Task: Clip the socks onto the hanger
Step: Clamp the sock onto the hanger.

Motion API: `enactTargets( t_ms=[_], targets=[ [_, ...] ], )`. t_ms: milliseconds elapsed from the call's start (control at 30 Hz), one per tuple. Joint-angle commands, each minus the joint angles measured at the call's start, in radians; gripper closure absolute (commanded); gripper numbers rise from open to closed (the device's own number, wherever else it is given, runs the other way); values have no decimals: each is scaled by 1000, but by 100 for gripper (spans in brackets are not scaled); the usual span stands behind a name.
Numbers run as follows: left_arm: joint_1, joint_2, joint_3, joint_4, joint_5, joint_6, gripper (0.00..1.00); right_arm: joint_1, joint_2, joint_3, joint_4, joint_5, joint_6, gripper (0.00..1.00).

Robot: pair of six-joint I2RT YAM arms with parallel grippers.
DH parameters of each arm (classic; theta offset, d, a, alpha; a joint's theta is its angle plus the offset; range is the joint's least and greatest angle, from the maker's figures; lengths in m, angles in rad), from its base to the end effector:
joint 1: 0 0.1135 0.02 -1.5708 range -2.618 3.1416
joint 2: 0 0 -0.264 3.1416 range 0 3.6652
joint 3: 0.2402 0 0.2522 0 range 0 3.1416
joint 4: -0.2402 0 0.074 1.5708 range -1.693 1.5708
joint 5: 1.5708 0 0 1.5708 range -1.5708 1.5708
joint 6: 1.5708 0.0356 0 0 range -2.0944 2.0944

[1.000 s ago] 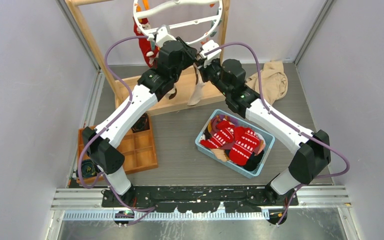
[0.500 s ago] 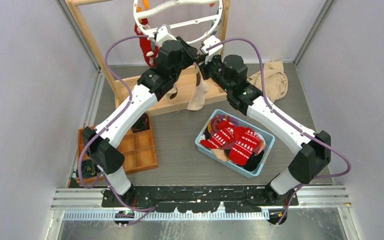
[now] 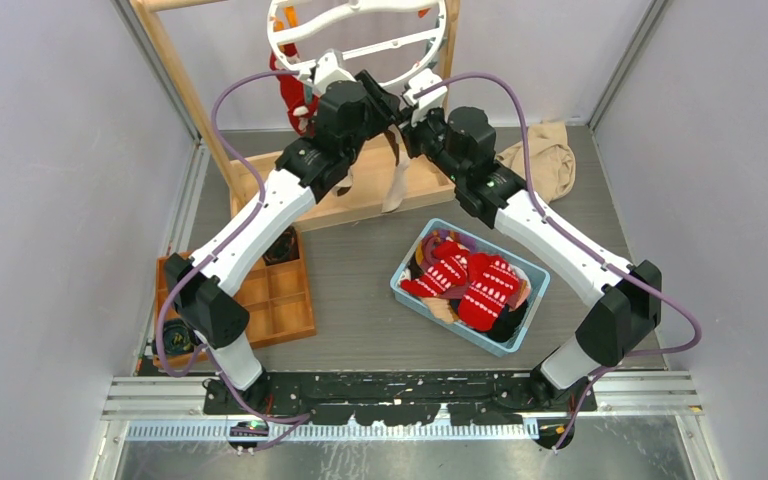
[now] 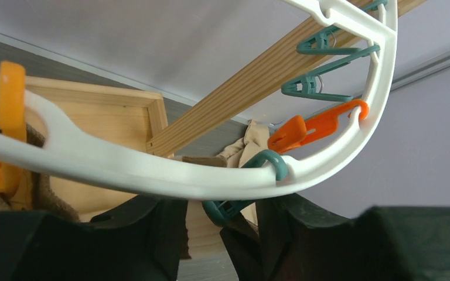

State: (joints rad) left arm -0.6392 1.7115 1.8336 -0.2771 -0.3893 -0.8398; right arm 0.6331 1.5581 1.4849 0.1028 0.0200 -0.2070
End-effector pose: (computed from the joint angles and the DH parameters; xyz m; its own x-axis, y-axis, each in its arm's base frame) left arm 0.3279 -0.2269 0.4478 -0.2696 -0.6579 -0.7032 0.0753 0.7136 -0.6965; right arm 0.3027 0.2212 0.4226 0.1416 -0.1510 -0.9783 -0.5582 0.8040 -0.2049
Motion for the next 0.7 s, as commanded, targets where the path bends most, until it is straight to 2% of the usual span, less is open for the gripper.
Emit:
enactTargets(
  t_ms=[0,333,433,667],
  targets=[
    [5,-8,-2,12,0,-8,52,-6,-18,30,51,13,-10,99],
    [6,-51,-11,-2,3,2,36,-7,-20,19,69,10,-15,98],
    [3,-74,-18,-17,18,7,32,-6,-25,13,72,-1,-14,88],
    [4,-164,-83,-32,55,18,28,-8,-60,-13,38,-61,-18,58]
  ],
)
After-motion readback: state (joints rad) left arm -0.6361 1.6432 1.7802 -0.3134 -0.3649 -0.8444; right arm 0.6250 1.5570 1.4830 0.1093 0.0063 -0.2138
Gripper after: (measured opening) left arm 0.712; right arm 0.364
